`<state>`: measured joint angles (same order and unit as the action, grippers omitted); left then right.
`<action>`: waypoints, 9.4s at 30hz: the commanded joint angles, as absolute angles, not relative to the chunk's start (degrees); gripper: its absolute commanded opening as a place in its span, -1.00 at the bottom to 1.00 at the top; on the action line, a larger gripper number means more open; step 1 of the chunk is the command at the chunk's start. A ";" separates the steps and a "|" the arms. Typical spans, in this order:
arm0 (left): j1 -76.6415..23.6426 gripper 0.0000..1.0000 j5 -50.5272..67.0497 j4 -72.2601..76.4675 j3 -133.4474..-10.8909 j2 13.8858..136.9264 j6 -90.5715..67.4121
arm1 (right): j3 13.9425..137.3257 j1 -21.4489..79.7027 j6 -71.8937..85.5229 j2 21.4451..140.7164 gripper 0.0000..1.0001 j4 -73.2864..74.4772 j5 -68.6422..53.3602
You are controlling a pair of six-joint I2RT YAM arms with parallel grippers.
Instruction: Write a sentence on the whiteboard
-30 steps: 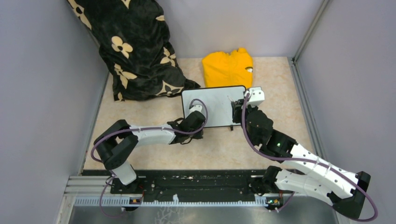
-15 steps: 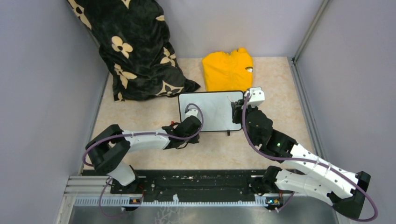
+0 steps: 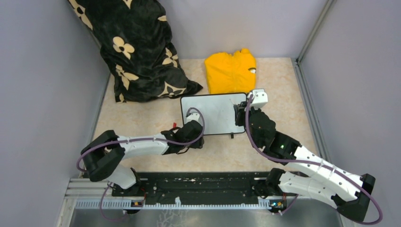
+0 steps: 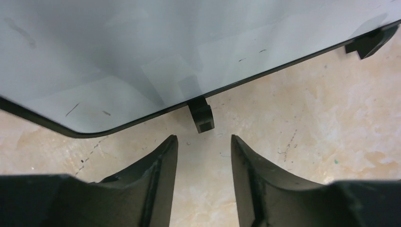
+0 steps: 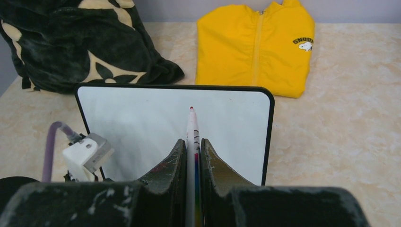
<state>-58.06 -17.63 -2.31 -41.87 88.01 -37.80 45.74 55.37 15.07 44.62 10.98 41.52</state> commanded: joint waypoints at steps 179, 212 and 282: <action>-9.67 -1.00 71.27 102.62 -34.79 114.36 -46.02 | 60.35 66.68 10.59 76.63 -1.00 -1.78 44.17; -9.67 -1.00 71.68 102.66 -35.05 113.99 -45.85 | 64.24 66.67 11.03 83.84 -1.00 -3.65 46.92; -9.67 -1.00 71.54 102.61 -35.33 113.38 -46.24 | 64.03 64.78 15.40 86.51 -1.00 3.81 46.23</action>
